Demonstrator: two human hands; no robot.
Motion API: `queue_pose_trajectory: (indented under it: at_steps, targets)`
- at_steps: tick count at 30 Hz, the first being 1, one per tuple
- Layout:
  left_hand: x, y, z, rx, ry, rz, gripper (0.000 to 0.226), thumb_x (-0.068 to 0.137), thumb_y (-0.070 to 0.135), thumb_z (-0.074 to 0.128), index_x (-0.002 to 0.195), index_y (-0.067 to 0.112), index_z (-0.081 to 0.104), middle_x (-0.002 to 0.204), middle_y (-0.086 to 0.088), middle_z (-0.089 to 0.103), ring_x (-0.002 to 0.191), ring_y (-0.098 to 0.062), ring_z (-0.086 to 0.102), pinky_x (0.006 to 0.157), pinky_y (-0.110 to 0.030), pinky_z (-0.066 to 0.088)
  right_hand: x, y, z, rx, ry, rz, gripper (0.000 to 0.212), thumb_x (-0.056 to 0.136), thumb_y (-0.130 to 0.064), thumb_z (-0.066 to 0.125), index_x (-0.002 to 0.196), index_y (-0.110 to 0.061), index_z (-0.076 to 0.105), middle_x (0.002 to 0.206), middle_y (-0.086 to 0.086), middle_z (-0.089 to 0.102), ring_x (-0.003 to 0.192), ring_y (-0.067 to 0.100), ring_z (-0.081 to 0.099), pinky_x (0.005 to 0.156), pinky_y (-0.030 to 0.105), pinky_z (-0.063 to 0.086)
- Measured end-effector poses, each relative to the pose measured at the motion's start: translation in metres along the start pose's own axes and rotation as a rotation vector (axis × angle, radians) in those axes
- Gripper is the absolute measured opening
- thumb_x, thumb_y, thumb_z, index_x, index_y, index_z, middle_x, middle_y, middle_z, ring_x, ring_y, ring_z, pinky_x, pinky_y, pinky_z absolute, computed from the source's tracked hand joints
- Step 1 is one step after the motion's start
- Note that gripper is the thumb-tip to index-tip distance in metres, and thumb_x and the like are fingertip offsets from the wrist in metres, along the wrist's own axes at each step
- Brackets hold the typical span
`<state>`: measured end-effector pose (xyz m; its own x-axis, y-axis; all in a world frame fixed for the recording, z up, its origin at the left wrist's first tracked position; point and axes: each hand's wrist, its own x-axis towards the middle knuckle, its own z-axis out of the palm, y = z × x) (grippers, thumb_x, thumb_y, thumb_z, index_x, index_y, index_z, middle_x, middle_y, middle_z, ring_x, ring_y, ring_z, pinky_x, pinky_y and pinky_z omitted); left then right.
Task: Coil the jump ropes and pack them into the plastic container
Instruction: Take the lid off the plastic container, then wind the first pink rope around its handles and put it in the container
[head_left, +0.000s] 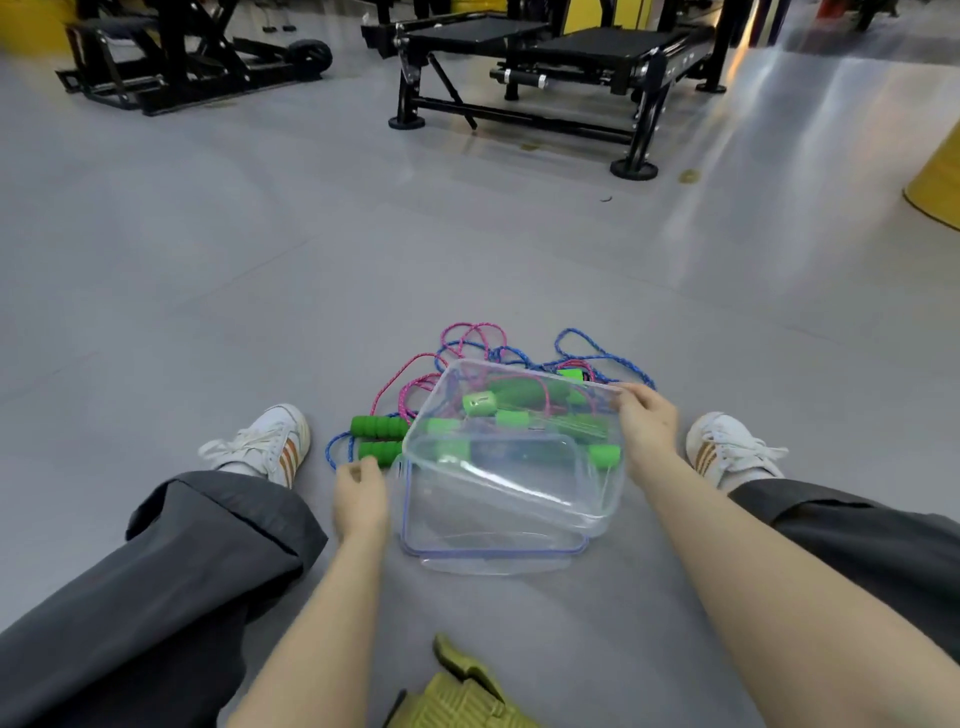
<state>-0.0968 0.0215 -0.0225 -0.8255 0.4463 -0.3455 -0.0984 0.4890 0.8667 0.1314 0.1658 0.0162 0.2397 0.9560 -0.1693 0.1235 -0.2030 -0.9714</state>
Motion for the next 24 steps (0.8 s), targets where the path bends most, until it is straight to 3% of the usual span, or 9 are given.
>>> queue_pose_trajectory:
  at_steps: [1,3,6,10,12,16,19,22,24]
  targets:
    - [0.006,0.005,-0.003,-0.127,-0.128,-0.014,0.045,0.092,0.045,0.045,0.120,0.010,0.052,0.123,-0.003,0.057,0.116,-0.026,0.050,0.091,-0.036,0.035,-0.001,0.001,0.005,-0.025,-0.034,-0.019,0.020,0.085,-0.004,0.051,0.090,-0.010,0.069,0.071,-0.001,0.059,0.069,0.014,0.049,0.061,0.021,0.039]
    - [0.008,0.011,-0.006,-0.150,-0.361,0.000,0.078,0.077,0.067,0.055,0.138,0.021,0.042,0.136,0.008,0.047,0.128,-0.019,0.042,0.101,-0.036,0.031,-0.008,0.003,0.016,-0.087,-0.101,-0.051,0.015,0.085,-0.008,0.053,0.087,-0.012,0.068,0.071,0.000,0.057,0.071,0.016,0.047,0.057,0.023,0.036]
    - [0.012,0.000,0.003,0.010,-0.427,-0.052,0.104,0.073,0.060,0.069,0.151,0.017,0.016,0.154,0.002,0.026,0.141,-0.020,0.025,0.112,-0.040,0.021,-0.017,0.009,0.024,-0.210,-0.208,-0.077,0.023,0.091,-0.008,0.048,0.103,-0.010,0.067,0.092,0.004,0.061,0.088,0.016,0.050,0.069,0.023,0.037]
    - [0.018,-0.005,0.009,-0.091,-0.537,-0.225,0.087,0.073,0.066,0.063,0.144,0.023,0.035,0.147,0.002,0.038,0.134,-0.026,0.038,0.110,-0.043,0.030,-0.016,0.019,0.014,-0.221,-0.273,0.135,0.042,0.093,-0.017,0.044,0.135,-0.019,0.048,0.140,0.000,0.046,0.128,0.021,0.042,0.106,0.033,0.032]
    - [0.018,-0.005,0.010,-0.071,-0.578,-0.230,0.063,0.089,0.051,0.053,0.142,0.021,0.039,0.145,-0.001,0.040,0.135,-0.024,0.037,0.109,-0.038,0.030,-0.017,0.023,0.006,-0.284,-0.281,0.243,0.047,0.092,-0.026,0.046,0.138,-0.017,0.043,0.144,0.003,0.042,0.130,0.024,0.039,0.107,0.036,0.031]
    - [0.017,-0.009,0.014,0.040,-0.504,-0.149,0.057,0.095,0.035,0.047,0.146,0.014,0.031,0.150,0.000,0.031,0.138,-0.021,0.030,0.107,-0.034,0.025,-0.029,0.025,-0.005,-0.221,-0.461,0.527,0.045,0.088,-0.050,0.047,0.113,-0.014,0.058,0.099,0.009,0.061,0.089,0.024,0.057,0.083,0.034,0.043]
    - [0.013,-0.005,0.013,0.199,-0.482,-0.095,0.043,0.097,0.018,0.041,0.139,0.009,0.038,0.140,-0.005,0.042,0.130,-0.025,0.039,0.099,-0.031,0.031,-0.034,0.028,-0.008,-0.214,-0.489,0.559,0.036,0.093,-0.046,0.039,0.090,-0.015,0.056,0.078,0.006,0.057,0.076,0.021,0.052,0.074,0.034,0.042]
    - [0.007,0.003,0.007,0.377,-0.485,-0.078,0.040,0.093,0.009,0.040,0.133,0.004,0.044,0.134,-0.016,0.050,0.122,-0.032,0.047,0.096,-0.036,0.039,-0.030,0.036,-0.015,-0.291,-0.464,0.610,0.052,0.094,-0.049,0.034,0.123,-0.008,0.047,0.115,0.015,0.059,0.093,0.030,0.057,0.085,0.039,0.045]
    - [0.000,0.005,0.005,0.475,-0.532,-0.103,0.036,0.092,0.004,0.038,0.127,0.000,0.046,0.122,-0.020,0.052,0.108,-0.034,0.052,0.088,-0.038,0.045,-0.034,0.038,-0.023,-0.429,-0.438,0.627,0.062,0.095,-0.054,0.027,0.142,-0.013,0.031,0.139,0.019,0.043,0.115,0.040,0.051,0.094,0.047,0.043]
